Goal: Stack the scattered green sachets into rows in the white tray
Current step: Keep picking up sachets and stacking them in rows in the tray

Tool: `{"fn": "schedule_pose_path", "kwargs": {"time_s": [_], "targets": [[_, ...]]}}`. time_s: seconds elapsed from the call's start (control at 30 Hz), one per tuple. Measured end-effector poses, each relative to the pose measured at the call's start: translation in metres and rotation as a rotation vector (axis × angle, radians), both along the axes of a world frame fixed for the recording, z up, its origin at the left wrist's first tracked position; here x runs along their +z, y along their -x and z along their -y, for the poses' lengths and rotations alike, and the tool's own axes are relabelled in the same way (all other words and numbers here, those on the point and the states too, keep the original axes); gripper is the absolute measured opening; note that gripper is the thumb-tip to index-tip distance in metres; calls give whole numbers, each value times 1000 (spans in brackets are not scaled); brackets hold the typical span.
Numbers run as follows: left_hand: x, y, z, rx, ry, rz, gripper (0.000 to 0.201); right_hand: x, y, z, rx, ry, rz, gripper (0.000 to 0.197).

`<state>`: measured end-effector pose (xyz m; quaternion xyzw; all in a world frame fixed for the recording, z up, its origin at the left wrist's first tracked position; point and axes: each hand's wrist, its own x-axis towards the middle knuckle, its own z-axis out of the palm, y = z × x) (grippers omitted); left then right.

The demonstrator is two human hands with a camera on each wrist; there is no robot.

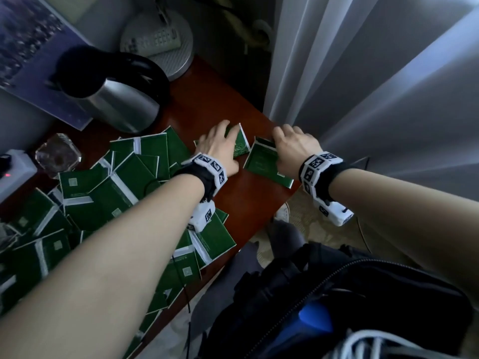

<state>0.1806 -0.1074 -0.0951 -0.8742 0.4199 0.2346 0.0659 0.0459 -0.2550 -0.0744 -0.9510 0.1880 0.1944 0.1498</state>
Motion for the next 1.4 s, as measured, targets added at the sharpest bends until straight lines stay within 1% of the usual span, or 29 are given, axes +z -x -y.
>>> {"fn": "schedule_pose_path", "kwargs": {"time_s": [0.03,0.07,0.13,0.17,0.2,0.27,0.33,0.43,0.5,0.63,0.8,0.93,1.0,1.07,1.1,1.17,1.27,1.33,1.4], "targets": [[-6,7,-7,-23,-23,12,100,-4,4,-7,39,12,21,53],[-11,12,-13,-43,-40,27,105,-8,8,-14,82,26,24,66],[-19,20,-22,-61,-56,53,105,-16,15,-28,152,42,-29,94],[-21,22,-26,-63,-59,63,102,-20,18,-34,173,45,-69,102],[-22,23,-28,-65,-60,71,99,-24,20,-40,188,51,-107,107],[-23,24,-30,-78,-60,90,93,-30,22,-51,196,87,-139,110],[-22,25,-32,-107,-63,120,89,-33,23,-63,158,109,-135,107],[-20,32,-33,-146,-69,155,85,-37,24,-72,95,123,-95,91],[-19,39,-35,-155,-59,178,76,-39,25,-75,80,141,-72,84],[-17,43,-37,-173,-16,207,69,-40,26,-76,57,121,-69,83],[-14,36,-37,-218,22,247,58,-39,20,-77,20,117,-72,73],[-12,32,-38,-257,36,224,54,-34,16,-74,-18,85,-59,60],[-11,31,-38,-276,53,213,52,-30,17,-70,-24,64,-61,61],[0,30,-36,-308,75,232,41,-23,19,-65,-32,34,-58,65],[6,29,-36,-316,77,208,38,-19,21,-64,-37,19,-58,66],[16,28,-37,-345,93,178,41,-9,26,-63,-41,23,-62,67],[27,30,-44,-392,180,192,41,8,36,-65,-59,80,-56,67],[35,30,-52,-392,242,232,43,19,41,-69,-76,112,-29,65],[51,31,-62,-393,253,267,49,34,44,-76,-82,152,7,65]]}}
